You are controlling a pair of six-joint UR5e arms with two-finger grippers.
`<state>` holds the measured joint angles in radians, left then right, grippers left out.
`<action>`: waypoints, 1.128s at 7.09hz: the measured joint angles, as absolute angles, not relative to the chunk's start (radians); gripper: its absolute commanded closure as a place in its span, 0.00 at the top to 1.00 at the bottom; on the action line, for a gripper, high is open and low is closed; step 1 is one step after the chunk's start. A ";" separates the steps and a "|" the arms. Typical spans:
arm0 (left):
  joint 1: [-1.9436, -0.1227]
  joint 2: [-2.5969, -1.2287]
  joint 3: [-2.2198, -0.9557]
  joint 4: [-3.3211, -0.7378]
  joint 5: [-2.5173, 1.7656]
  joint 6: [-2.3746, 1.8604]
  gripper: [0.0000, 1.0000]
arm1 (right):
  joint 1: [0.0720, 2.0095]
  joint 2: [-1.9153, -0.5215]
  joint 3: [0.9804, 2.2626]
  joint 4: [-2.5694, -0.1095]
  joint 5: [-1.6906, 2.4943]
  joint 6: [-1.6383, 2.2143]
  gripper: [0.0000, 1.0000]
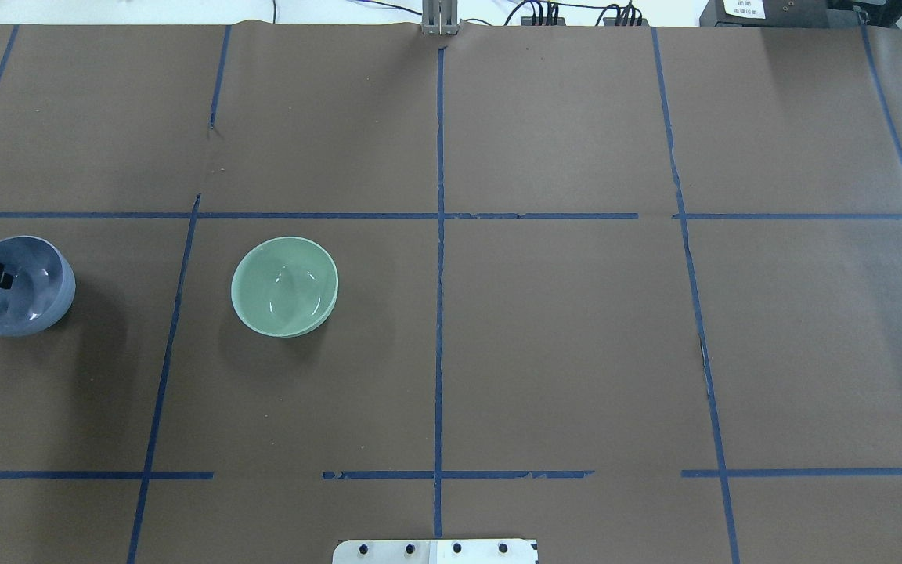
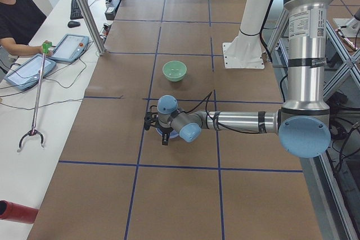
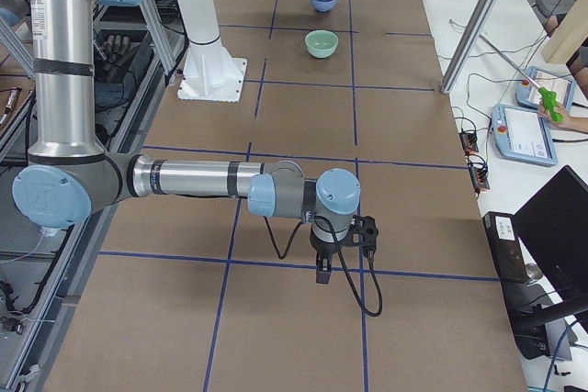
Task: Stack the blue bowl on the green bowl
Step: 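Lower the left gripper onto the rim of the blue bowl and grasp it, then lift the blue bowl with the left gripper and carry it toward the green bowl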
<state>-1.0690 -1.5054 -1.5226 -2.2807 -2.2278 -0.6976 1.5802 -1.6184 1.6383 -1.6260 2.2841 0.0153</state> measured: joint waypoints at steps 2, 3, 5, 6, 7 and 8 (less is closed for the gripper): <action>-1.069 -1.503 -1.525 -2.282 -2.229 -0.681 0.00 | 1.580 -1.618 1.638 -1.626 2.284 0.015 1.00; -1.072 -1.501 -1.529 -2.281 -2.229 -0.654 0.00 | 1.581 -1.618 1.638 -1.626 2.284 0.015 1.00; -1.079 -1.475 -1.575 -2.272 -2.237 -0.627 0.00 | 1.581 -1.618 1.638 -1.626 2.284 0.015 1.00; -1.085 -1.449 -1.637 -2.238 -2.253 -0.624 0.00 | 1.581 -1.618 1.638 -1.626 2.284 0.015 1.00; -1.102 -1.434 -1.719 -2.155 -2.283 -0.619 0.00 | 1.581 -1.618 1.638 -1.626 2.284 0.015 1.00; -1.132 -1.434 -1.810 -2.038 -2.301 -0.606 0.00 | 1.581 -1.618 1.638 -1.626 2.284 0.015 1.00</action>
